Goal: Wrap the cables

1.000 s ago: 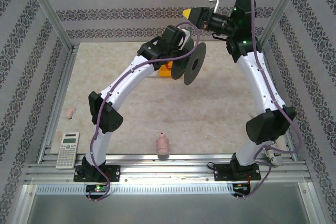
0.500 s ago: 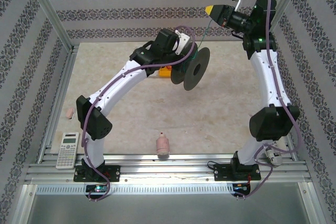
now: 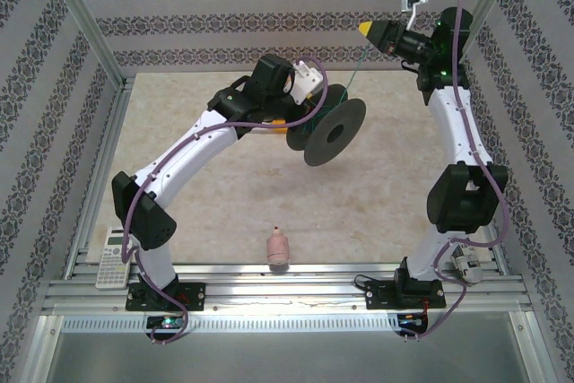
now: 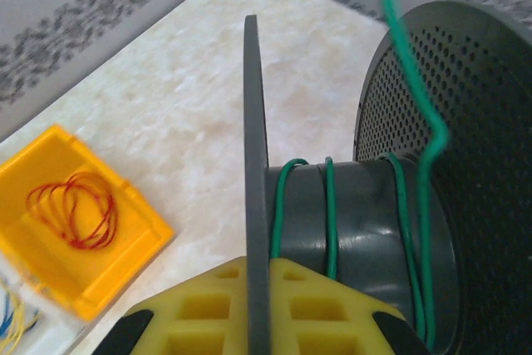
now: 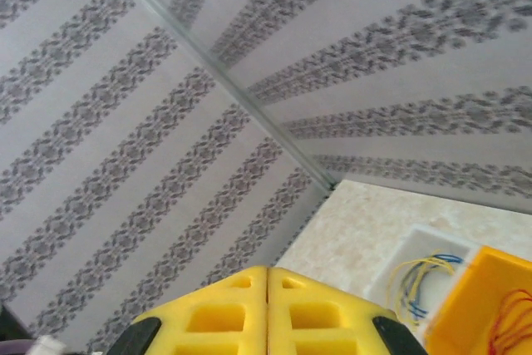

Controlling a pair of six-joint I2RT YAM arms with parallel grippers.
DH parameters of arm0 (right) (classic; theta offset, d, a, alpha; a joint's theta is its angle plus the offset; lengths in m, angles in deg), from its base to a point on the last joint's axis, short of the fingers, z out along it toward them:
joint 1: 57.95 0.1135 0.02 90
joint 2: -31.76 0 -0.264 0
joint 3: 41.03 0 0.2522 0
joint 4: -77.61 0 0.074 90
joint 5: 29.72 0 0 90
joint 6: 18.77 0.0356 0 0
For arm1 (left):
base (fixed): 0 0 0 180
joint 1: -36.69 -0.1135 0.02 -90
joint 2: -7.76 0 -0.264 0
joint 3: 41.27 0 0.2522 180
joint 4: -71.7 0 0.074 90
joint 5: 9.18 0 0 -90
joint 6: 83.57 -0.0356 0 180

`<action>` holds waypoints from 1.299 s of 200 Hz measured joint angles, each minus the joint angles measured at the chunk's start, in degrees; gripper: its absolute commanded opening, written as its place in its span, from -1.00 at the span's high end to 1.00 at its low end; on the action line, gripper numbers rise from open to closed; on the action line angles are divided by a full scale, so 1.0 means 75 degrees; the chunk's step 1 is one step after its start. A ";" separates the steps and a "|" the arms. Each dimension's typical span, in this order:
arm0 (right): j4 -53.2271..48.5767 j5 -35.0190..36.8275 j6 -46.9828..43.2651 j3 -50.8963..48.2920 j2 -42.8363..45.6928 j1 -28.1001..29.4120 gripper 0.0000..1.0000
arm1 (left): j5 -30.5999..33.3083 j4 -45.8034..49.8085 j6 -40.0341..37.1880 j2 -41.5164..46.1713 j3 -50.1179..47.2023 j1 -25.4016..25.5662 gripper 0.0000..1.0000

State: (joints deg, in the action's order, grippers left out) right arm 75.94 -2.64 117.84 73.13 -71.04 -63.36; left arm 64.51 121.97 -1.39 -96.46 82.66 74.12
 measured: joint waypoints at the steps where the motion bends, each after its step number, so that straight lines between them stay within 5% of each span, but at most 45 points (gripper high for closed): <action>1: 0.0015 0.0000 0.0003 -0.0012 0.0000 -0.0012 1.00 | -0.0009 -0.0017 -0.0015 0.0009 0.0000 0.0003 1.00; 104: 0.2157 0.0125 0.0752 -0.2521 0.0501 -0.0469 1.00 | -0.1125 -0.0799 0.0312 0.0892 -0.0988 -0.0609 1.00; 171: 0.4476 0.0694 0.1778 -0.4389 0.1174 -0.0548 1.00 | -0.2302 -0.2261 0.2171 0.1419 -0.1728 -0.1332 1.00; 260: 0.5409 0.2072 0.1955 -0.5464 0.1603 -0.0009 1.00 | -0.3334 -0.4514 0.4870 0.1204 -0.1993 -0.1515 1.00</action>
State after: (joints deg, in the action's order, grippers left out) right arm 116.51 12.90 132.51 32.15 -59.02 -63.42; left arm 39.50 88.11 35.14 -87.43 67.71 62.76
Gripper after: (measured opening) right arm 0.073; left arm 0.088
